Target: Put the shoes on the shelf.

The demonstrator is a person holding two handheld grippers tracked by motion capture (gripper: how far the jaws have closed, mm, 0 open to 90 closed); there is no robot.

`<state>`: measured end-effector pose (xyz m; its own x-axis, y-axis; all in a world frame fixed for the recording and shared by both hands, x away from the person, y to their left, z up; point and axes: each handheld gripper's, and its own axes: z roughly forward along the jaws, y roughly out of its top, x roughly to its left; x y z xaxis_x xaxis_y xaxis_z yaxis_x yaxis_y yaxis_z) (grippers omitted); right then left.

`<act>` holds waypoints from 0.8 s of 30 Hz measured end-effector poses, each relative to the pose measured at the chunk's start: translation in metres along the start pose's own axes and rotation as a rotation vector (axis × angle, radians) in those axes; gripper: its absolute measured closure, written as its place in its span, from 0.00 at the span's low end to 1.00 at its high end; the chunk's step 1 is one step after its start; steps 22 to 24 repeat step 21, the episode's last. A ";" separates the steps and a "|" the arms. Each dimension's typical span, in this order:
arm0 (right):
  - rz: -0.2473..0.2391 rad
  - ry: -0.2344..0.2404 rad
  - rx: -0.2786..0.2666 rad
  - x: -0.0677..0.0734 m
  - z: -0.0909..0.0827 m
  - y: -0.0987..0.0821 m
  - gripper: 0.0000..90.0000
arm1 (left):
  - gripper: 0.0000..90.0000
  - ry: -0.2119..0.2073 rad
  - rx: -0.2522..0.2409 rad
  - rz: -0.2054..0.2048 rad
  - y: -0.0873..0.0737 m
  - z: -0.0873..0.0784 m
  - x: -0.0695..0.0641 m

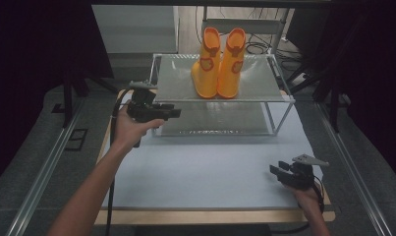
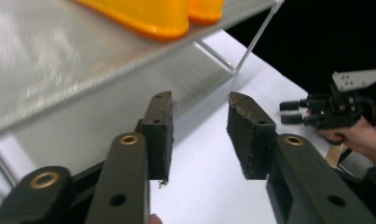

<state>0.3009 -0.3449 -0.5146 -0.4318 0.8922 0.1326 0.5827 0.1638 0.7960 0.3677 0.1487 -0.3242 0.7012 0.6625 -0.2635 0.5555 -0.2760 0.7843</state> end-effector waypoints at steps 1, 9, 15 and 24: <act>0.000 0.000 0.000 0.000 0.000 0.000 0.57 | 0.64 0.004 0.005 0.004 -0.007 -0.001 0.000; -0.002 -0.007 0.004 -0.001 0.000 -0.001 0.56 | 0.53 0.007 0.044 -0.038 -0.059 0.004 0.013; -0.007 -0.008 0.001 0.000 0.001 -0.001 0.55 | 0.50 0.025 0.041 -0.078 -0.078 0.005 0.024; -0.016 -0.012 -0.001 0.002 0.002 0.001 0.52 | 0.47 0.029 0.029 -0.081 -0.077 0.003 0.026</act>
